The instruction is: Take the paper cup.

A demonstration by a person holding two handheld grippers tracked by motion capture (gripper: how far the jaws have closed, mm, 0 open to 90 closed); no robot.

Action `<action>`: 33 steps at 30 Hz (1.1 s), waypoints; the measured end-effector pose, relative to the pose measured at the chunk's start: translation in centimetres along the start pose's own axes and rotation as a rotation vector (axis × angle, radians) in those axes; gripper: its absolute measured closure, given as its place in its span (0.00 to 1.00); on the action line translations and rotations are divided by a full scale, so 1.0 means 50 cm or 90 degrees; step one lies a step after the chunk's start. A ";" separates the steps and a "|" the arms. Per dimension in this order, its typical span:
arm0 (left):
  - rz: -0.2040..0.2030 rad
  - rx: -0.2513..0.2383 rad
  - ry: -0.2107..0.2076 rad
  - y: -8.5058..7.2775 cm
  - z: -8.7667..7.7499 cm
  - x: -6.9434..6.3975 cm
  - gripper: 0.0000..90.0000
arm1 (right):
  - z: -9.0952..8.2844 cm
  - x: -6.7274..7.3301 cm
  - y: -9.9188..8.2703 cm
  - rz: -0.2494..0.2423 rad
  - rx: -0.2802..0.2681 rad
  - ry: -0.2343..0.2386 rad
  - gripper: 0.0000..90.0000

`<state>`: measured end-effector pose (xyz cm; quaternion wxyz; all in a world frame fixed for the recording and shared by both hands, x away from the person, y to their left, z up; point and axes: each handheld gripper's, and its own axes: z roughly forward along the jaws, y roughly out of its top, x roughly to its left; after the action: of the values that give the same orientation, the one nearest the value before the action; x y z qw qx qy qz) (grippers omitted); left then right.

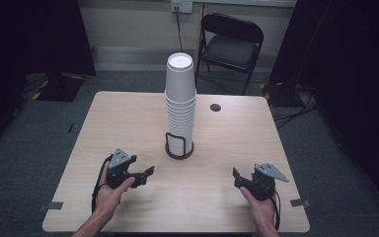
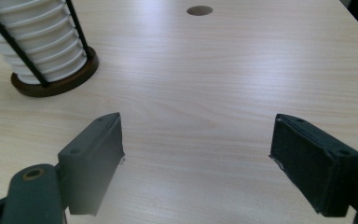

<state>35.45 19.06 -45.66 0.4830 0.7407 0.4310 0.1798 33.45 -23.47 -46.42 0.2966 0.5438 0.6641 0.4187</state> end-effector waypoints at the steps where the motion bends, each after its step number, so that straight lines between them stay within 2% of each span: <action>1: 0.004 0.001 -0.001 0.001 0.000 0.000 0.19 | -0.002 0.001 0.001 -0.007 -0.003 0.002 0.19; 3: 0.005 -0.001 -0.007 0.001 0.003 0.000 0.19 | -0.006 0.002 0.003 -0.017 -0.014 0.005 0.18; 4: 0.005 0.001 -0.006 0.001 0.005 0.000 0.19 | -0.005 0.003 0.003 -0.013 -0.013 0.016 0.19; 5: 0.008 0.004 -0.002 0.001 0.006 0.000 0.19 | -0.004 0.004 0.003 -0.011 -0.003 0.014 0.19; 8: 0.004 0.005 -0.006 0.001 0.011 0.003 0.19 | 0.002 0.002 0.002 0.005 0.019 0.048 0.21; 10: 0.000 0.006 -0.004 0.000 0.013 0.003 0.19 | 0.001 0.004 0.006 0.004 0.017 0.061 0.21; 13: 0.006 0.008 -0.008 0.001 0.013 0.003 0.19 | -0.002 0.009 0.013 -0.009 0.006 0.080 0.21; 19: 0.007 0.011 -0.010 -0.002 0.010 -0.001 0.19 | -0.002 0.020 0.032 -0.021 0.017 0.154 0.23; 23: 0.008 0.006 -0.012 -0.001 0.005 -0.004 0.19 | -0.007 0.028 0.038 -0.040 0.012 0.169 0.23; 28: 0.007 0.006 -0.015 -0.002 0.000 -0.007 0.19 | -0.020 0.036 0.054 -0.039 0.009 0.192 0.23; 33: 0.007 -0.003 -0.020 0.003 -0.007 -0.010 0.19 | -0.031 0.052 0.067 -0.052 -0.001 0.205 0.23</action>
<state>34.98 18.83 -45.28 0.4907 0.7446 0.4187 0.1716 33.12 -21.11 -42.59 0.2035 0.4420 0.7243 0.4885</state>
